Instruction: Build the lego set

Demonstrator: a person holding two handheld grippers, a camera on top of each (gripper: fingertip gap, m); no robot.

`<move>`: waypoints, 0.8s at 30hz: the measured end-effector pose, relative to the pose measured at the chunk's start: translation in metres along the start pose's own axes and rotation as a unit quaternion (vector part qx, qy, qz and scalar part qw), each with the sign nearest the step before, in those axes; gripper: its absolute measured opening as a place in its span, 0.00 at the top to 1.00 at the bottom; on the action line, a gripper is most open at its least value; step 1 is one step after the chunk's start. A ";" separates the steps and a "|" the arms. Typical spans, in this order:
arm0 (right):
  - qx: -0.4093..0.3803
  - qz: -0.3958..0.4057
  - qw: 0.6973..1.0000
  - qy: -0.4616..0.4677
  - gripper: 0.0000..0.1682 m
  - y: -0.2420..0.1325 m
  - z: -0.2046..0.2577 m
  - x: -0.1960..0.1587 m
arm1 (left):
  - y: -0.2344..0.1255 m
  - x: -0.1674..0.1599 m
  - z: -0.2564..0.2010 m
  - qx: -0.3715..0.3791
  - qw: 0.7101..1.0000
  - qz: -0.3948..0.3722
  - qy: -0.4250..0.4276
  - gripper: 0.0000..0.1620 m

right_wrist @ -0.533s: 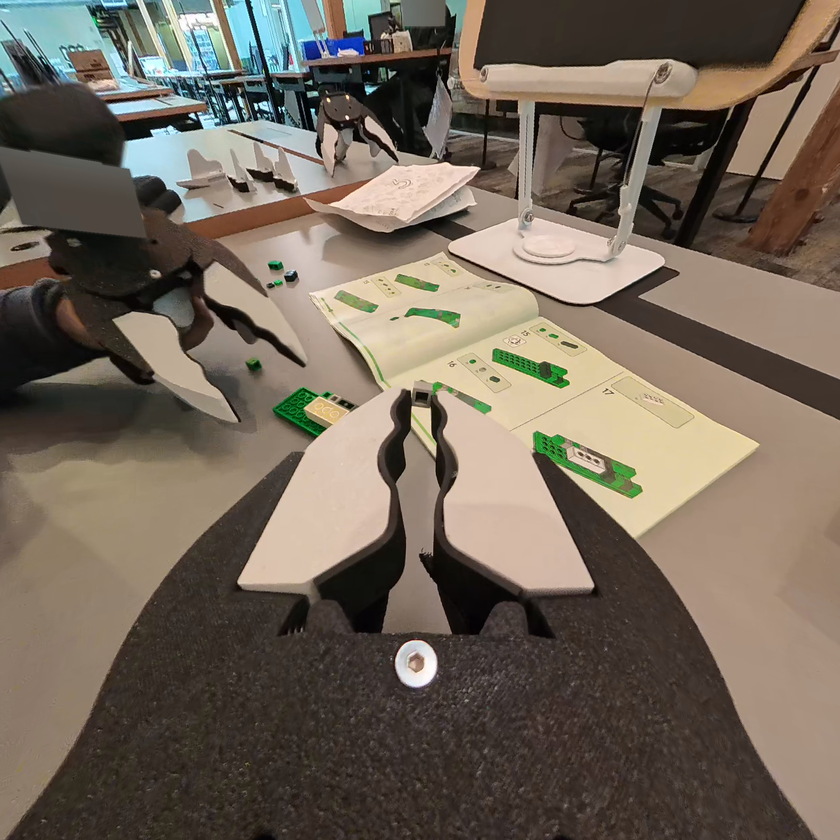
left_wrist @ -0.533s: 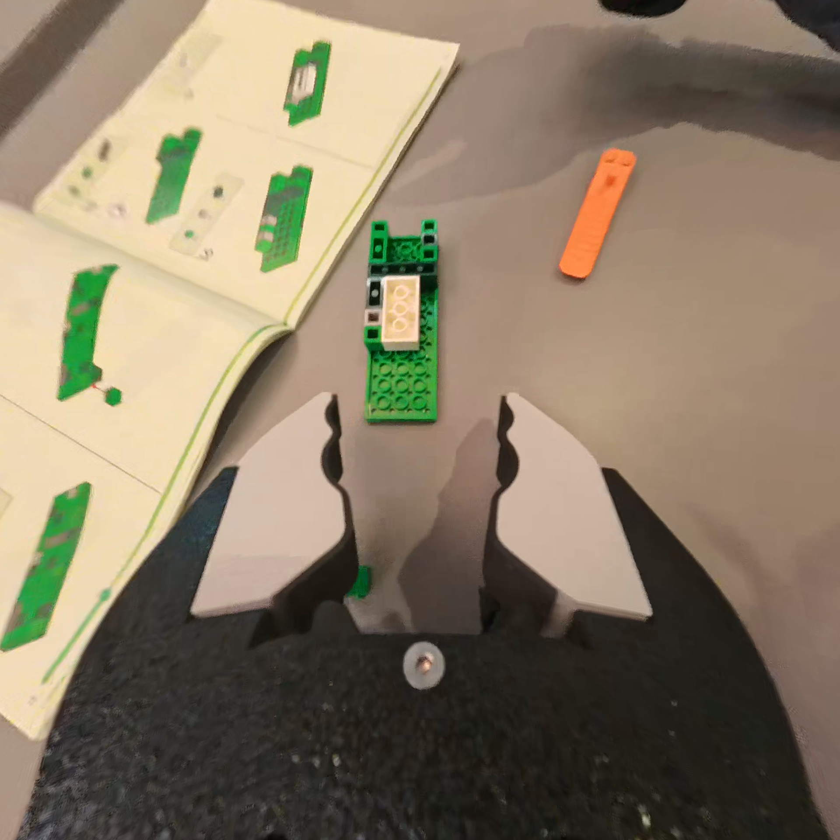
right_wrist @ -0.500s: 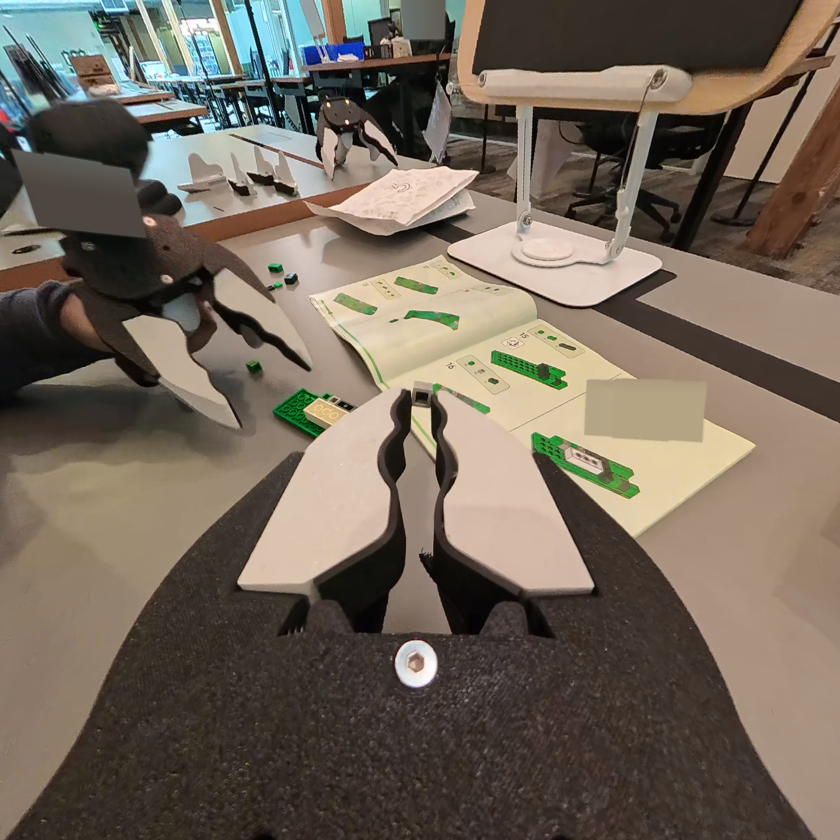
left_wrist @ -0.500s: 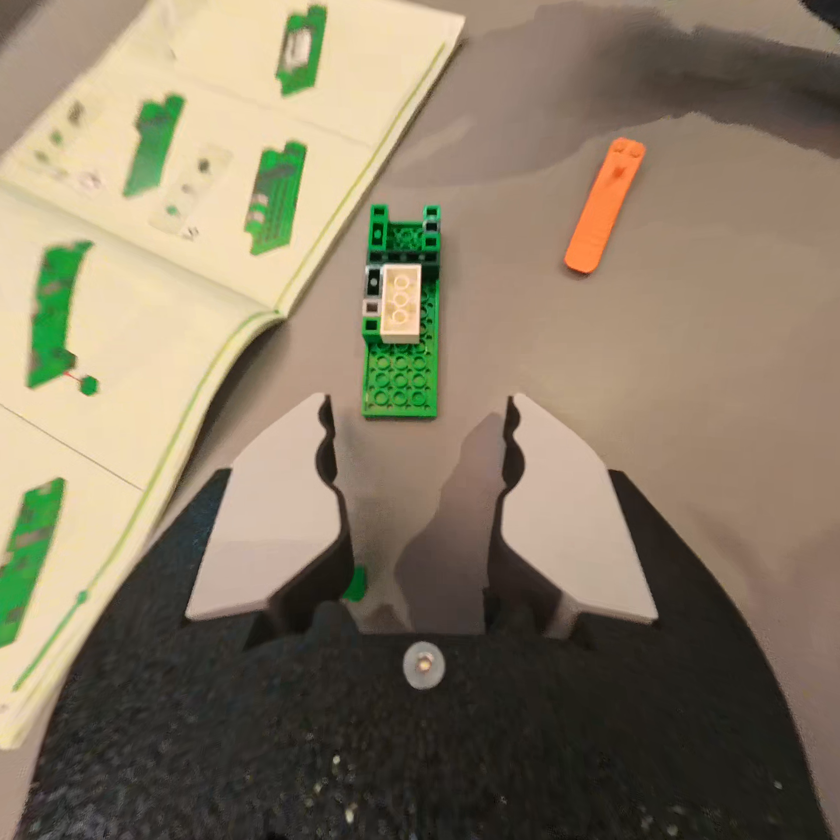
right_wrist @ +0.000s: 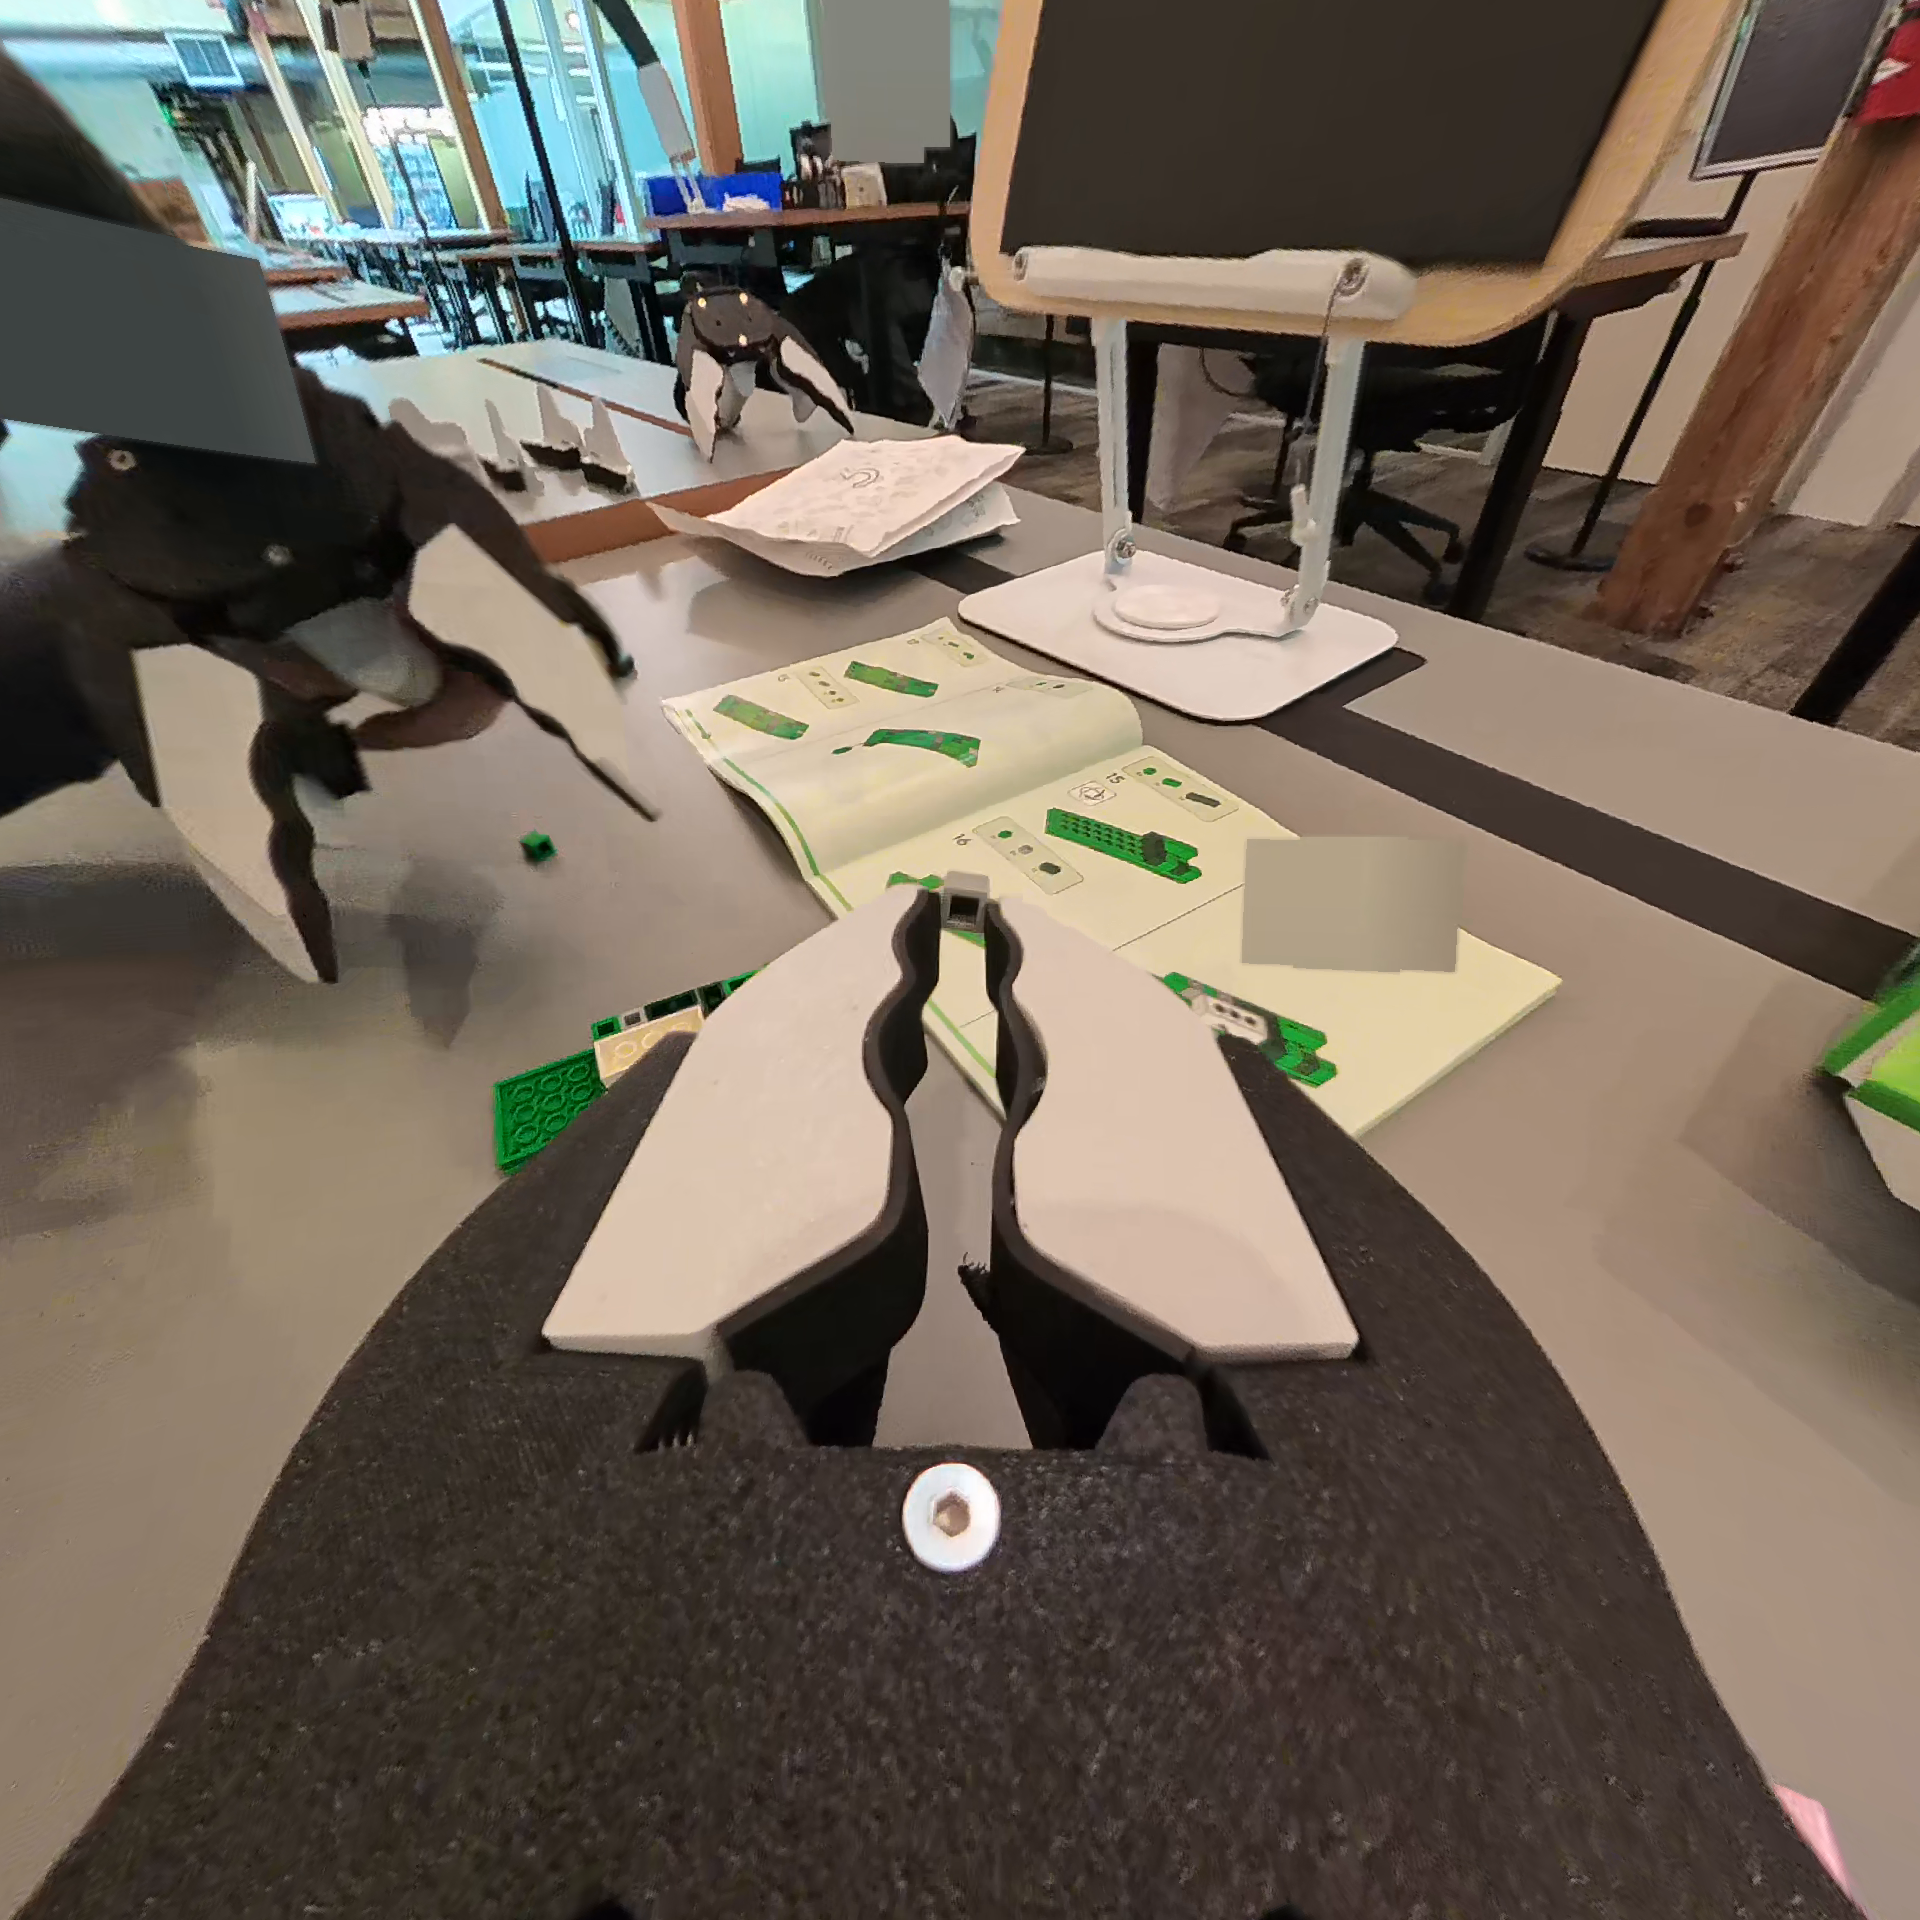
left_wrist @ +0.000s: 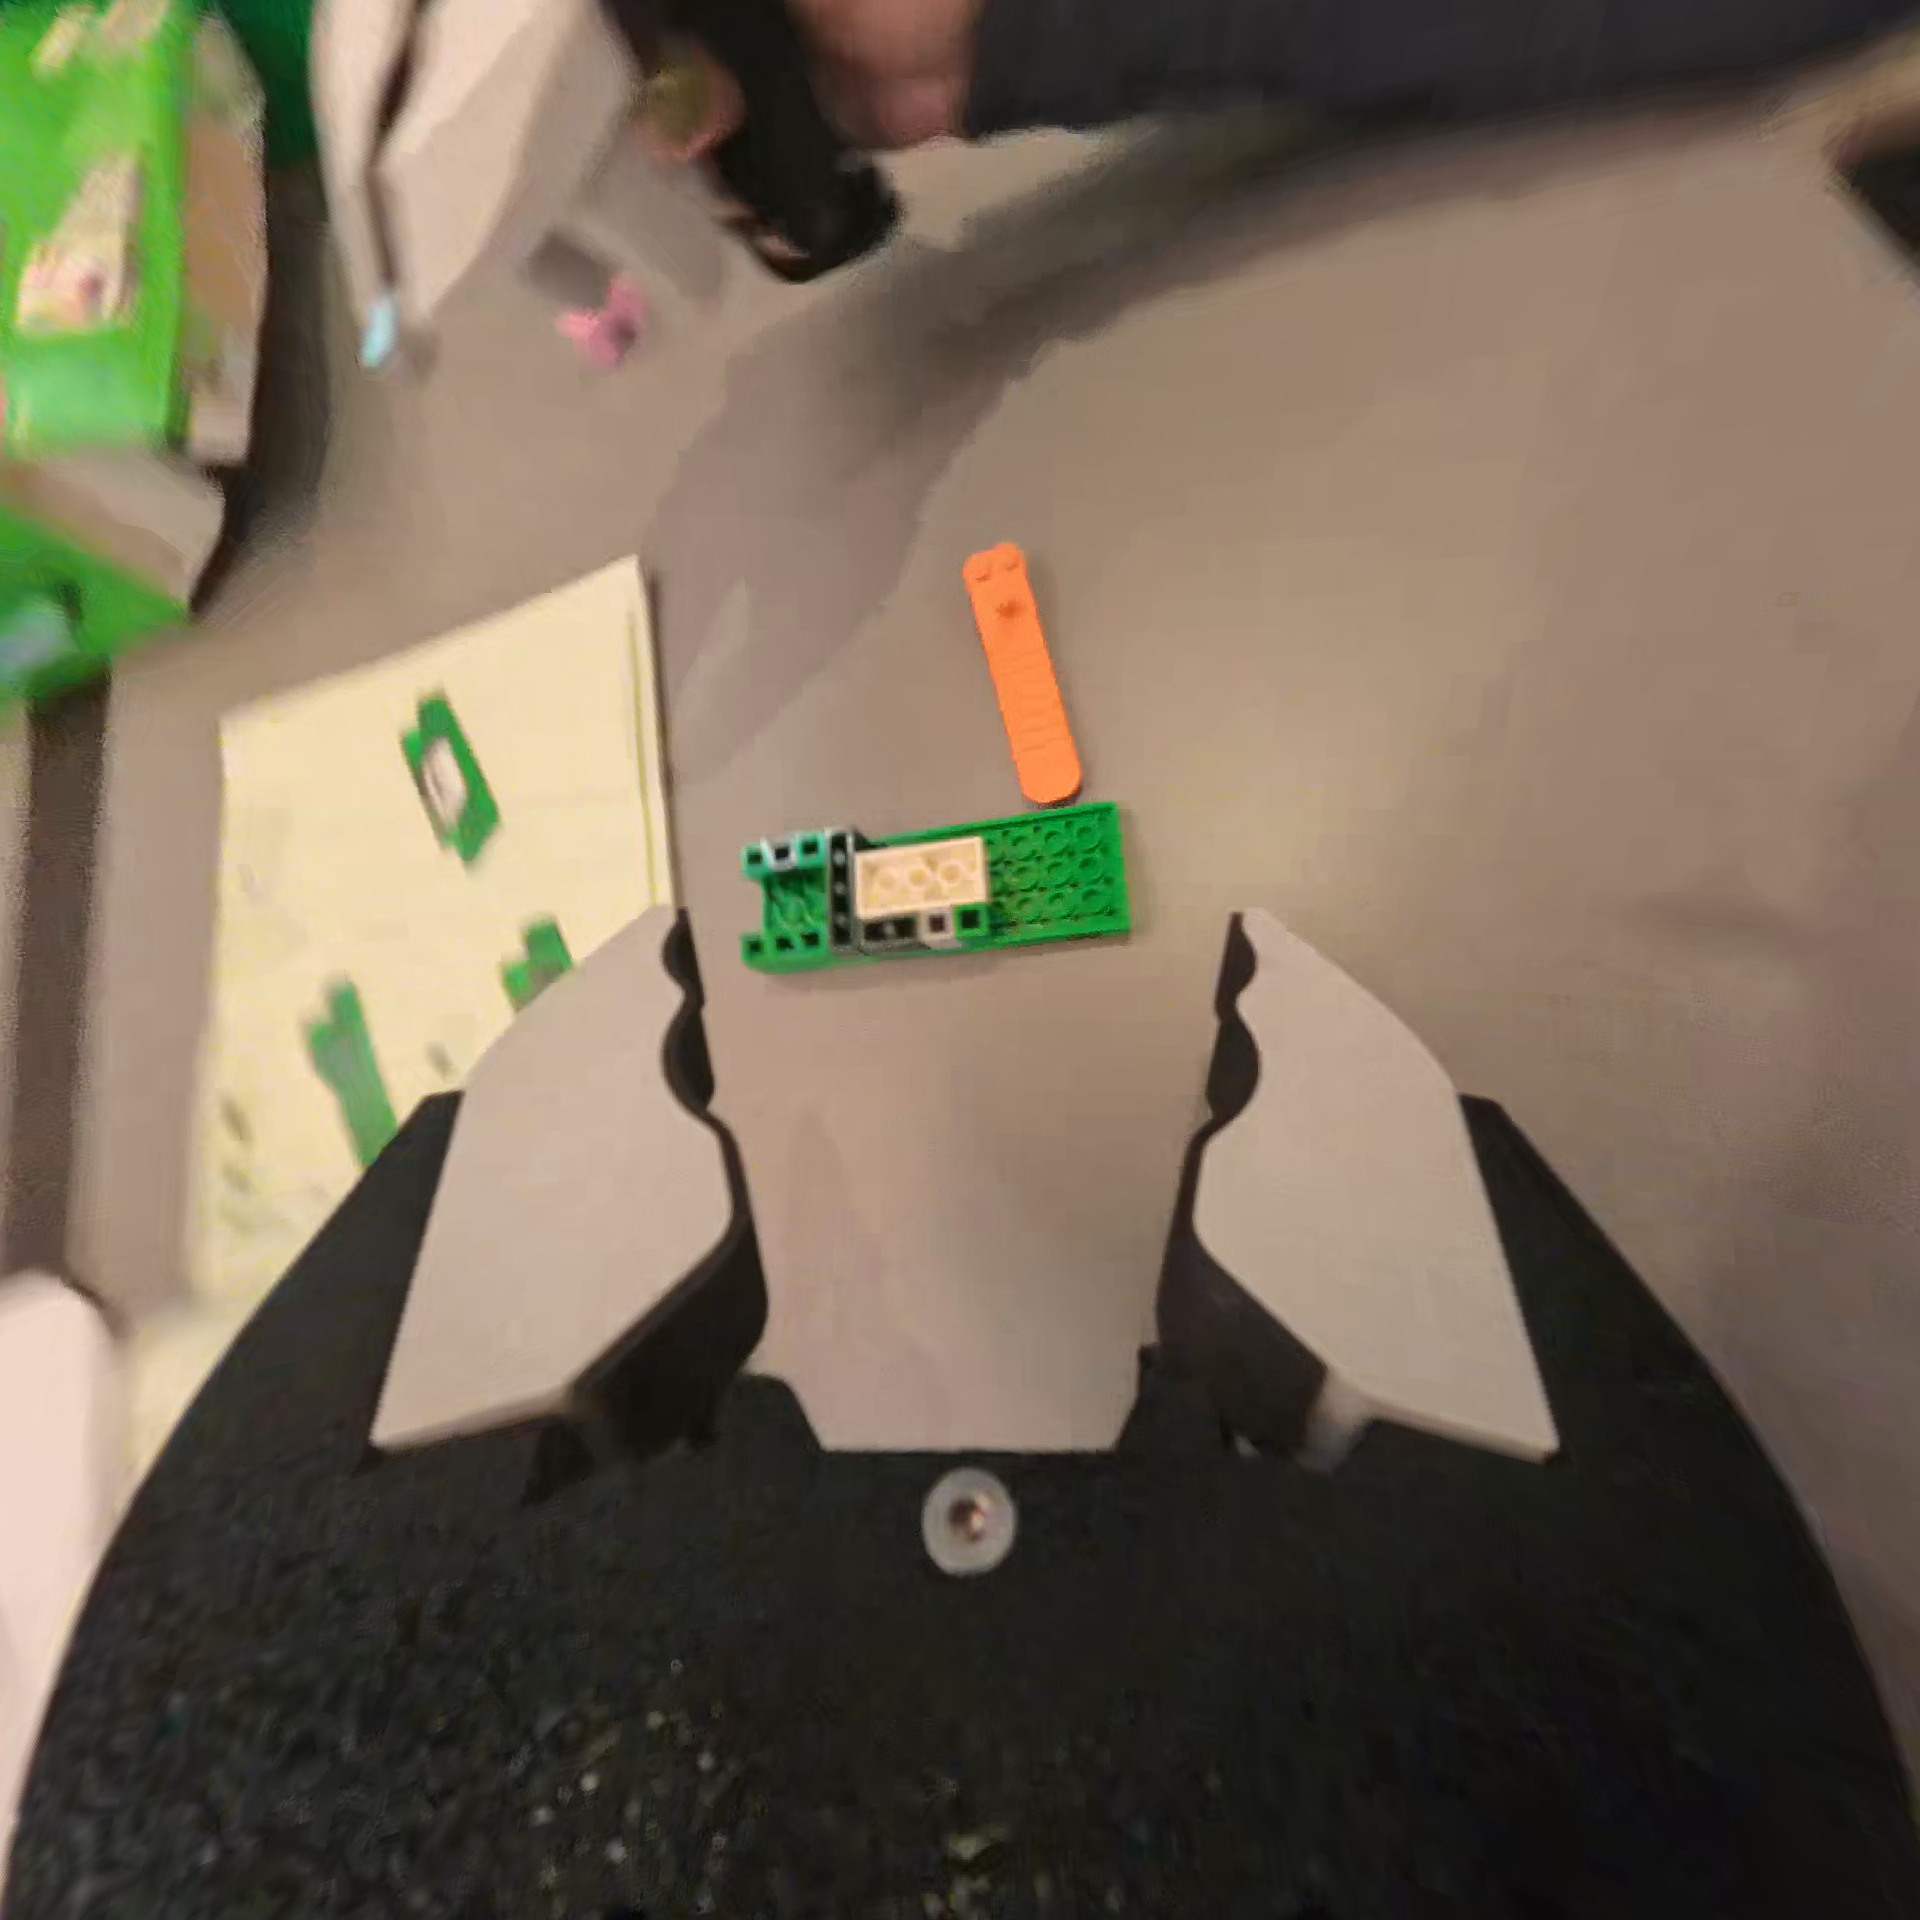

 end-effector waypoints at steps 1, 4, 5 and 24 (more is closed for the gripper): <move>-0.002 -0.002 1.000 0.003 0.95 -0.001 -0.002 0.000 | 0.003 0.003 0.004 -0.021 0.997 0.033 0.073 0.41; -0.016 -0.003 1.000 0.008 0.95 -0.004 -0.010 -0.002 | 0.020 0.003 0.016 -0.099 0.961 0.128 0.225 0.35; -0.021 -0.004 1.000 0.010 0.95 -0.005 -0.013 -0.003 | 0.026 -0.003 0.024 -0.119 0.946 0.174 0.248 0.32; -0.046 -0.011 0.998 0.029 0.95 -0.014 -0.028 -0.002 | 0.009 -0.067 0.016 -0.227 0.908 0.349 0.057 0.54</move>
Point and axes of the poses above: each gripper's, where its closed fingertips meet, y out along the fingers, x out of its top, z = x × y across the jaws, the point moved 2 cm from there along -y, back along the fingers, and after that the axes turned 12 degrees about -x, right-handed, at the moved point
